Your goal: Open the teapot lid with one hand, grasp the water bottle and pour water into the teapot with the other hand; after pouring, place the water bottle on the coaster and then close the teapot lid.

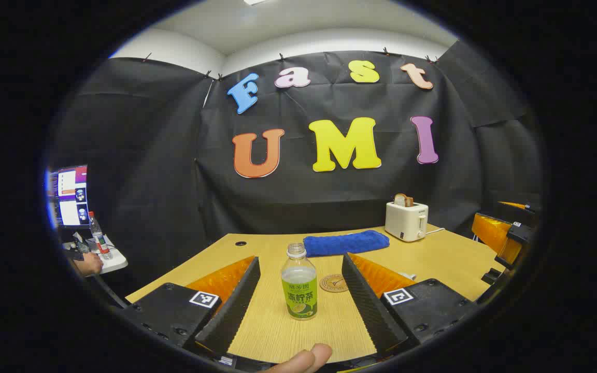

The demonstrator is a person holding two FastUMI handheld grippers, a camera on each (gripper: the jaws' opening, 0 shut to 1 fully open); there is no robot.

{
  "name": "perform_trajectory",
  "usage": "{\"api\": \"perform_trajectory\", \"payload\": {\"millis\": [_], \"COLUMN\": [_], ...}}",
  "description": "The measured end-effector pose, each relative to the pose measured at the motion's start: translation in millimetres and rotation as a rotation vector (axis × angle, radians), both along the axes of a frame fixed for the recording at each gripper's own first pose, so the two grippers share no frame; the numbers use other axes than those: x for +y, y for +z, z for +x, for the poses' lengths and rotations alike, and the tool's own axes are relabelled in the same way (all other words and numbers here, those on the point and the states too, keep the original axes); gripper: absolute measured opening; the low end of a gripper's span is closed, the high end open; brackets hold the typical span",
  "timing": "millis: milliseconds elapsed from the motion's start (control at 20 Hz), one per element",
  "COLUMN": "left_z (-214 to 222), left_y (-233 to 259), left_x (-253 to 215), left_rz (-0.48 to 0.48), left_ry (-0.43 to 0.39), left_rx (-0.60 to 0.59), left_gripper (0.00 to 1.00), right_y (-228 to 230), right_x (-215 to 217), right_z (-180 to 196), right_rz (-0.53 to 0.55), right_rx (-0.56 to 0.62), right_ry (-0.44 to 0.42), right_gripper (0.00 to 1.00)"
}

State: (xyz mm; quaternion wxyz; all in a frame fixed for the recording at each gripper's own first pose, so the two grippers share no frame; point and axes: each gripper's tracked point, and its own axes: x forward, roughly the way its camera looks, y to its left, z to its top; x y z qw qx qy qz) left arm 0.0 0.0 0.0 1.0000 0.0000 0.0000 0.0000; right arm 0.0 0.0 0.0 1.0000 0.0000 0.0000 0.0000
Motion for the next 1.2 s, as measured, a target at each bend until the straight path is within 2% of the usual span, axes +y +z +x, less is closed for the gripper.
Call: {"api": "perform_trajectory", "payload": {"millis": [350,800,1000,1200], "left_z": [8,9,9,12], "left_y": [-4,-8,-6,-10], "left_x": [18,15,14,16], "left_rz": [-0.021,-0.009,0.003,0.012], "left_ry": [0.034,0.021,0.013,0.017], "left_rx": [0.01,0.02,0.009,0.006], "left_gripper": [0.99,0.99,0.99,0.99], "right_y": [-14,-23,-33,-59], "right_x": [2,14,27,45], "right_z": [10,23,46,74], "right_rz": [0.004,-0.002,0.022,0.071], "right_rx": [0.033,0.039,0.037,0.092], "right_ry": [-0.002,0.021,0.035,0.062], "right_gripper": [0.96,0.96,0.96,0.96]}}
